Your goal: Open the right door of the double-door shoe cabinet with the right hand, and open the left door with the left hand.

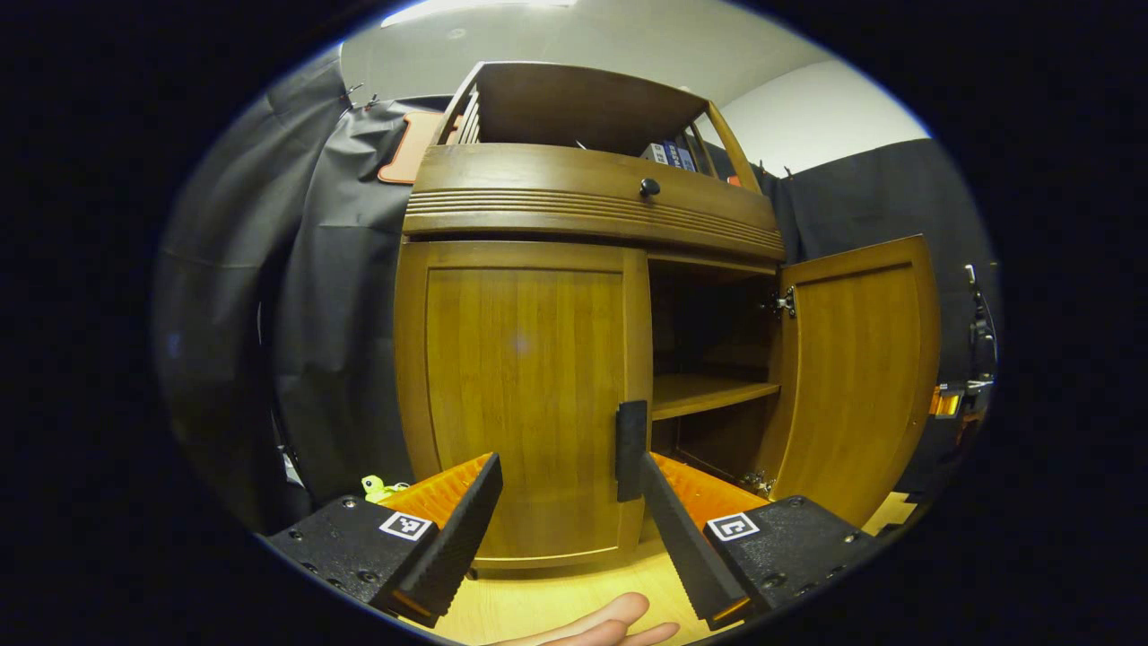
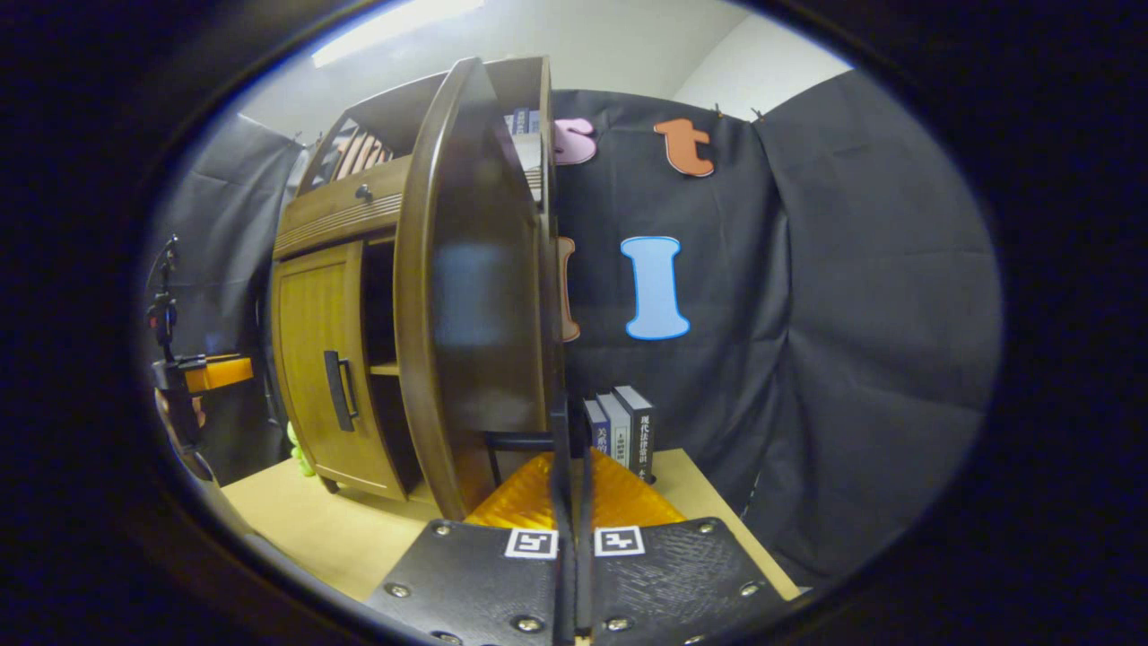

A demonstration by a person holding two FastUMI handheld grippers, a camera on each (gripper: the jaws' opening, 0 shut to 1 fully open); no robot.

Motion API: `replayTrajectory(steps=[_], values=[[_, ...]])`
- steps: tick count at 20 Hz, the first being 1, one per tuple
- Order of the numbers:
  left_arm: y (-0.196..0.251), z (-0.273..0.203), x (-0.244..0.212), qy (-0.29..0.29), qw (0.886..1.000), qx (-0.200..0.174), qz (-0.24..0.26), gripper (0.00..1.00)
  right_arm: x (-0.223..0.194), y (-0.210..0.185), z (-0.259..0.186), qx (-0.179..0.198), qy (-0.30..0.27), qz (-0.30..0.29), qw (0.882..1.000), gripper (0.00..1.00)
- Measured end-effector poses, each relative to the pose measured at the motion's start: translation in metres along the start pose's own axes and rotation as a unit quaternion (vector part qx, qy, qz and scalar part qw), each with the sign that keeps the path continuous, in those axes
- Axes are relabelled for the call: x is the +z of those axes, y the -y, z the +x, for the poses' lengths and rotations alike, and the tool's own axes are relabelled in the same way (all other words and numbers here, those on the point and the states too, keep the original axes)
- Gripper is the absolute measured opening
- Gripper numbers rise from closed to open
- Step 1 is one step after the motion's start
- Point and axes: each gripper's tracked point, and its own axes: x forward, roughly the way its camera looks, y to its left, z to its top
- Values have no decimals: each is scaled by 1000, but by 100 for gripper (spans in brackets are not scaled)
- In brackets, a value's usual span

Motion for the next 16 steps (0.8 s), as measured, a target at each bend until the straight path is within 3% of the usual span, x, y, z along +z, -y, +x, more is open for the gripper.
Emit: replayTrajectory(steps=[1,7,10,11,13,14,15,16], values=[[2,2,-2,-2,1000,2,2,96,-1,3,0,13,1,-3,1000,1],[15,19,-16,-15,1000,12,19,92,0,11,11,92,-14,-14,996,2],[19,28,-23,-12,999,27,23,96,-4,8,24,106,-19,-31,994,1],[23,31,-25,-13,999,26,21,92,-2,16,12,101,-19,-35,994,12],[30,38,-32,-15,1000,25,12,96,-1,14,9,108,-16,-30,994,21],[35,42,-36,-18,1000,24,8,92,-3,13,6,107,-16,-31,994,21],[37,46,-38,-21,999,26,6,95,-7,25,5,85,-17,-46,995,23],[38,51,-42,-23,999,30,5,92,-7,39,-4,69,-14,-55,996,41]])
